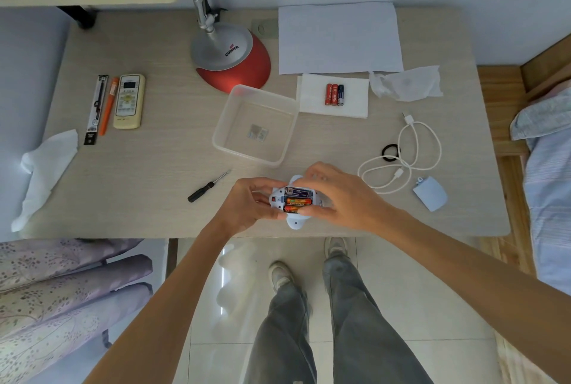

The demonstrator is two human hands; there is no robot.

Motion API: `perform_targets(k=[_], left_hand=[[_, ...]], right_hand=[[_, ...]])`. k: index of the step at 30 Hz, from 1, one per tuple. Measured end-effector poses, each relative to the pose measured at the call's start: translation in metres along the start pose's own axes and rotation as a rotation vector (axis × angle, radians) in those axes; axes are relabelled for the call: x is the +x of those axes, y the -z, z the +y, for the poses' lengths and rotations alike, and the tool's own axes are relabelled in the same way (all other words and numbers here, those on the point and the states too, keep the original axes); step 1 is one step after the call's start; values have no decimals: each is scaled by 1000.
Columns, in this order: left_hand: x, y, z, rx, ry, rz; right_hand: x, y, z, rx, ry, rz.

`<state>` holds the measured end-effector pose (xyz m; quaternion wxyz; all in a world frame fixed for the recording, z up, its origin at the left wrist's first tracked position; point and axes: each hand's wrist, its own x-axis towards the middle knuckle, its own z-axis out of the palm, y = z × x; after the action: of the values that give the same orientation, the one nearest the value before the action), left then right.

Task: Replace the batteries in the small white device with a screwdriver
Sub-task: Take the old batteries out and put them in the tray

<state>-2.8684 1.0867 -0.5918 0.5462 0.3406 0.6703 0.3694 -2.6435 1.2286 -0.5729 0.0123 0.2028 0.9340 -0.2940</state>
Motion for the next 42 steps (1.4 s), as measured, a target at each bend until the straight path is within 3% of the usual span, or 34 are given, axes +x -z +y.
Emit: perform_targets(k=[4,7,22,26,30,36,42], left_hand=[[-1,-1,2,-4,-15,-6],[0,-1,2,-25,-15,-6],[-1,-3,-8,-72,-36,26],[-3,-5,-11,-103,-33,49],[-4,-6,-12,-154,-3,62],[-6,-8,-18,-204,-11,82],[-6,-10,-22,-219,-15,87]], right_hand=[[4,-21,-4,116,-137,232],[13,-29,-11,84,-150,275],[13,-49,-14,-300,204,376],[10,-38,-28,-226,172,426],[48,-5,-37,-79,29,529],[128,8,-21,-179,-6,468],[155,3,-6,-280,-58,329]])
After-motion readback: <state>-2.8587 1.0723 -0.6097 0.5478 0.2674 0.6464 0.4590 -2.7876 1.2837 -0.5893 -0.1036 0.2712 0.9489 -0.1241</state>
